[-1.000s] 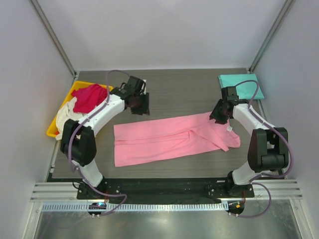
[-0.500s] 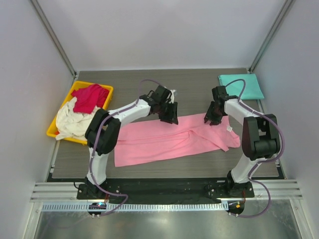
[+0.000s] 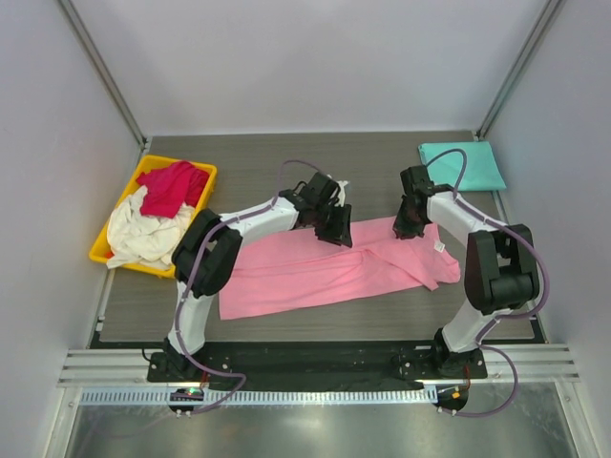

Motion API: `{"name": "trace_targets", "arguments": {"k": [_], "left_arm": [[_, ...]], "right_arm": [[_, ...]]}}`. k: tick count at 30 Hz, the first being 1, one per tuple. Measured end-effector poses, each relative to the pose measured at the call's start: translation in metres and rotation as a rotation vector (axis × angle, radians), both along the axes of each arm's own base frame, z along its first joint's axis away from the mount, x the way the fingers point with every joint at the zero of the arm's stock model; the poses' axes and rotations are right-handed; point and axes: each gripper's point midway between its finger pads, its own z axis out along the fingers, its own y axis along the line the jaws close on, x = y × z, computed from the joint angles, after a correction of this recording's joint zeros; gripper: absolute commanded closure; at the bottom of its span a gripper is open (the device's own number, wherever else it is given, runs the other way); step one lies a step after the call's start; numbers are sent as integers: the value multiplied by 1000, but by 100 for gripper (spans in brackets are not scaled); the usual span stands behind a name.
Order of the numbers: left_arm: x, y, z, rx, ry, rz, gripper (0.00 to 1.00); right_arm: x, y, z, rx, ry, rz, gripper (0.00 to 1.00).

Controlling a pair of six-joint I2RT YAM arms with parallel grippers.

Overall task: Fold and stack the t-shirts
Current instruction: Fold the tshirt

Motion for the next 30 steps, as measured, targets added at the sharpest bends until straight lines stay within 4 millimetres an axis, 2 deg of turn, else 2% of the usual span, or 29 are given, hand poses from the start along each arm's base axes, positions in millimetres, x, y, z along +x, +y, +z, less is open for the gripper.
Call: {"name": "trace_targets", "arguments": {"k": [5,12,19,30], "left_arm": [[-3,-2,-14,16,20,-5,61],[-20,-1,-35,41,64,-9,59],[-22,-3,-36,24,63,-13,59],[-43,-14,-36,12,61,-41,59]], "right_arm": [[-1,4,4,-20,-10,103,99],[0,25,8,5,-41,281,99],[-1,47,10,-1,-67,414,99],[11,58,21,-56,-128,502,98]]}}
